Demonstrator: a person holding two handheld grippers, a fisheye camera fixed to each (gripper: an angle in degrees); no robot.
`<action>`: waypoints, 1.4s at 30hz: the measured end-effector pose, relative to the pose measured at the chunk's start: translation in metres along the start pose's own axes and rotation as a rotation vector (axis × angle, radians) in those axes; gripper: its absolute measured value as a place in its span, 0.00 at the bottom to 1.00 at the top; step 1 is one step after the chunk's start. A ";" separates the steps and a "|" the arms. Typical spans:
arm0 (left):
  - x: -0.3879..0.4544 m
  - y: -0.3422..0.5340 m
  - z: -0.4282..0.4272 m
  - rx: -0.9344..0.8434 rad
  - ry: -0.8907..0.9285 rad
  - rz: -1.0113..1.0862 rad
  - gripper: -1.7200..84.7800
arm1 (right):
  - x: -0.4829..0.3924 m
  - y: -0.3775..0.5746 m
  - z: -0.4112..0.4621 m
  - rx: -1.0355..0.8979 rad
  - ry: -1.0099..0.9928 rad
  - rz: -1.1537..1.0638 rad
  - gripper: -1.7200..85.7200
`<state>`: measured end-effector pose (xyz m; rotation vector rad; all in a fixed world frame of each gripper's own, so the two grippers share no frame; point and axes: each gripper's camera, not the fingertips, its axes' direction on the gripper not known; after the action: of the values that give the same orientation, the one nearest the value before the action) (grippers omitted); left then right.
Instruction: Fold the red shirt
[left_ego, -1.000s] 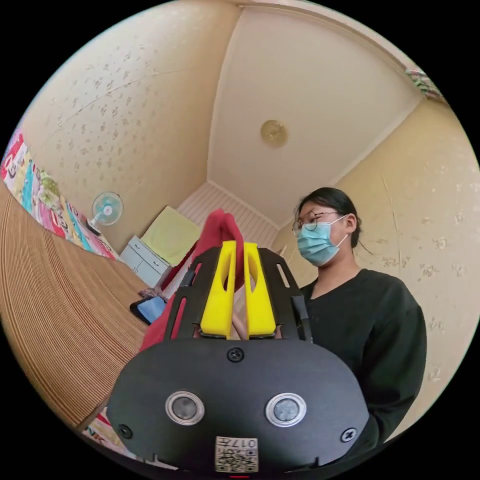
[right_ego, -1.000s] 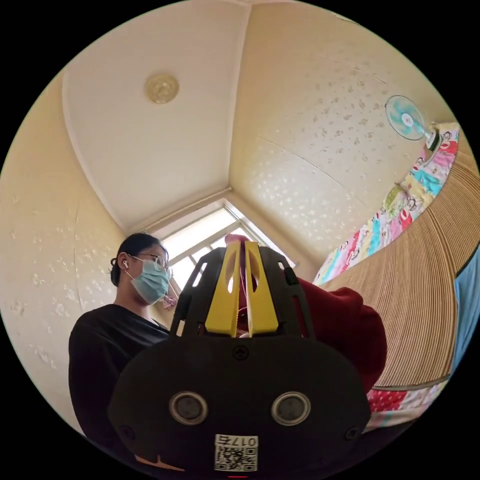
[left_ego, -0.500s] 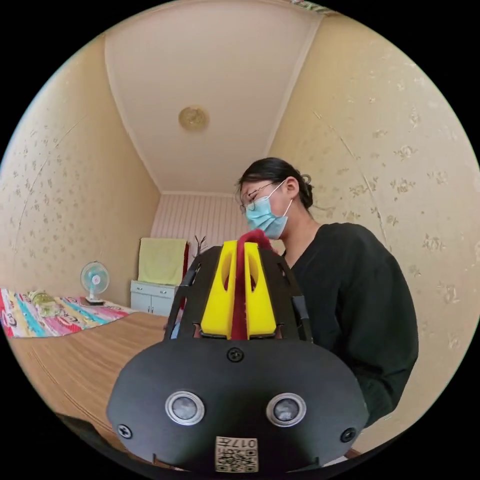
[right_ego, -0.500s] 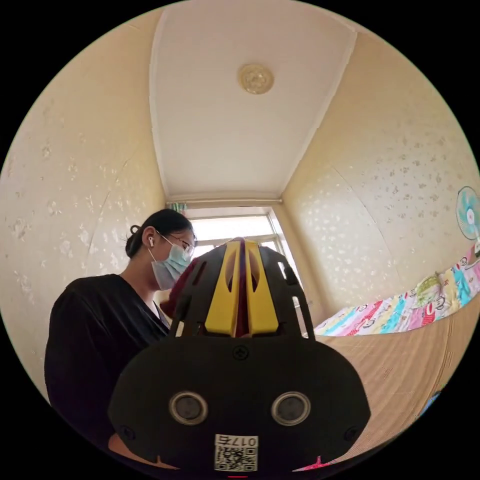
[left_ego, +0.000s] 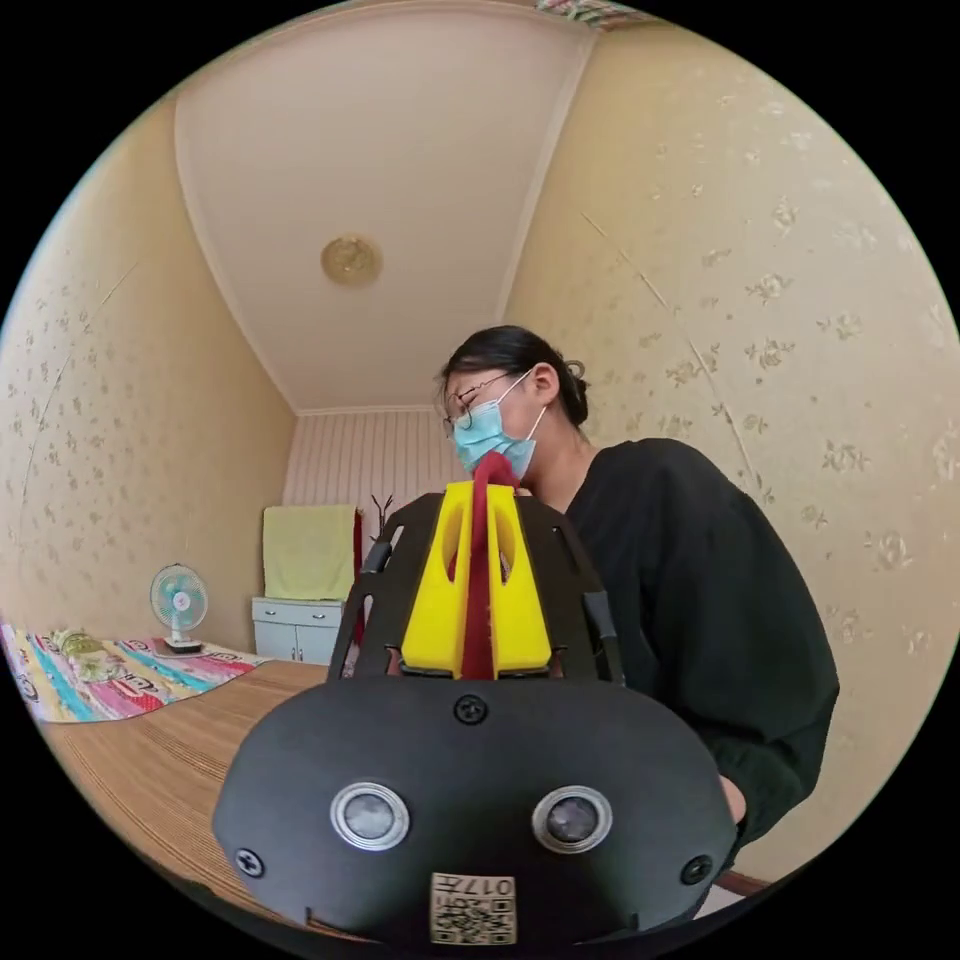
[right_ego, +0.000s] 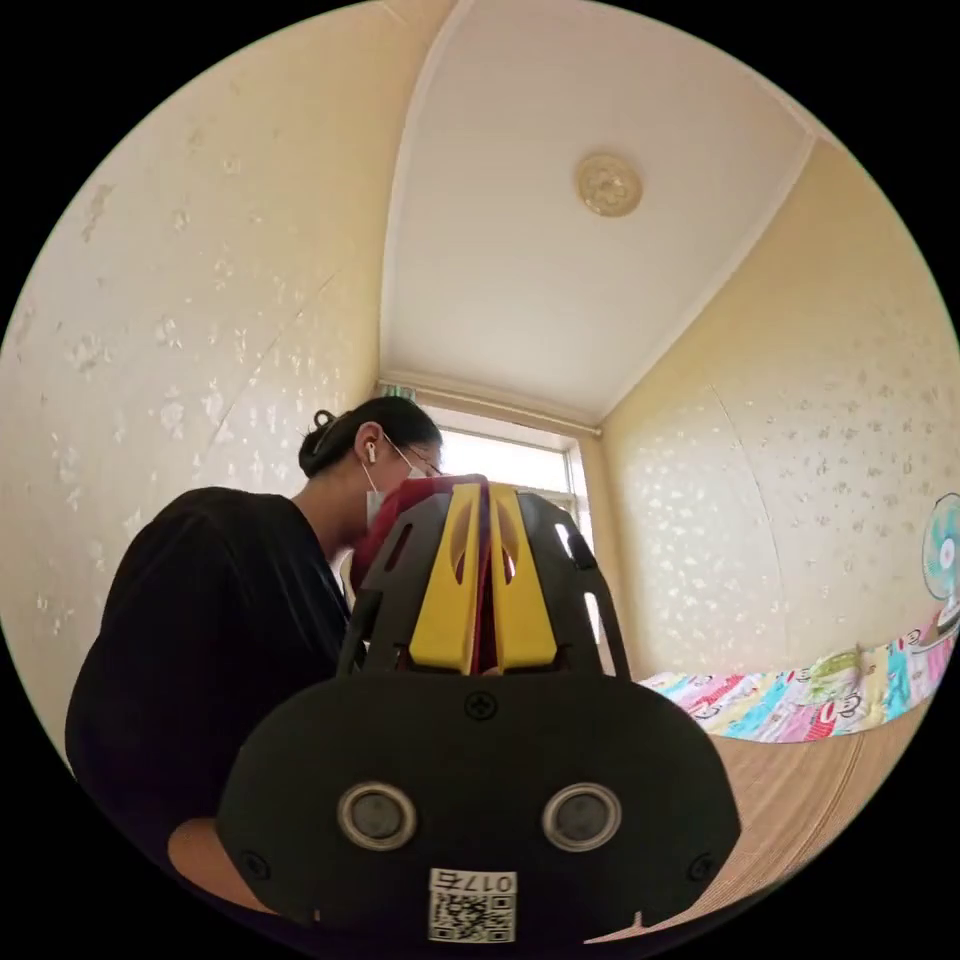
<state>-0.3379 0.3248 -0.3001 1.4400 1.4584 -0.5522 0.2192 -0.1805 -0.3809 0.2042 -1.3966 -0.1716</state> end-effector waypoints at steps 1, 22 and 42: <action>-0.012 -0.005 0.009 -0.039 -0.077 -0.039 0.02 | 0.007 0.004 0.010 -0.028 0.081 0.009 0.04; -0.366 0.220 0.165 -0.814 -0.832 -0.883 0.10 | 0.365 0.348 0.342 -0.951 0.676 0.270 0.07; -0.339 0.326 0.189 -1.051 -1.148 -0.929 0.10 | 0.404 0.653 0.420 -1.823 1.097 0.061 0.04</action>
<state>-0.0346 0.0621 0.0099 -0.4594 1.0147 -0.7745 -0.1284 0.3392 0.2317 -1.1072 0.1919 -1.0064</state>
